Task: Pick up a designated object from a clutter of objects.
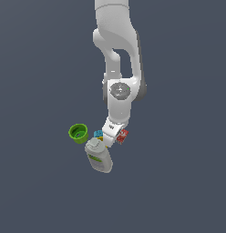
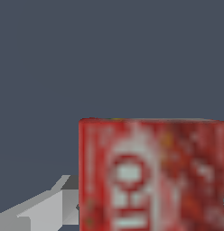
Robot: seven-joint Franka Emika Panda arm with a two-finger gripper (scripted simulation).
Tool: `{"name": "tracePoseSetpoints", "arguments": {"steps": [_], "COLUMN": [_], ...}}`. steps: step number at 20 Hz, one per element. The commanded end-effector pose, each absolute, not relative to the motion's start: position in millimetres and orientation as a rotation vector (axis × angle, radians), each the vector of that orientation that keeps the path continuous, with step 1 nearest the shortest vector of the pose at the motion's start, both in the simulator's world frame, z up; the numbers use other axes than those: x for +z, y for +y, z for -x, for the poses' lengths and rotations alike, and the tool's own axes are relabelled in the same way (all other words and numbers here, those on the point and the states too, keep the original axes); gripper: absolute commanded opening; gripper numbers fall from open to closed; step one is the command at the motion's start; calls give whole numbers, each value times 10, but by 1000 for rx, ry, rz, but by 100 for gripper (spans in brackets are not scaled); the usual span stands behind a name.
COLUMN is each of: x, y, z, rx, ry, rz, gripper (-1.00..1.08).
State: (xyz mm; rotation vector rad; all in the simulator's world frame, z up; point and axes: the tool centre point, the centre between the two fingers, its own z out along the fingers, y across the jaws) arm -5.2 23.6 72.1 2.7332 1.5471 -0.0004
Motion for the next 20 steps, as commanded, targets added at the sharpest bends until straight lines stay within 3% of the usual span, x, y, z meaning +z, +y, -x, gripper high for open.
{"name": "tracePoseSetpoints", "arguments": {"steps": [1, 20], "x": [919, 2858], "y": [131, -871], "z": [80, 324], "rx": [0, 4], "ry": [1547, 1550], "rz": [-2733, -2735], "gripper": [-100, -100]}}
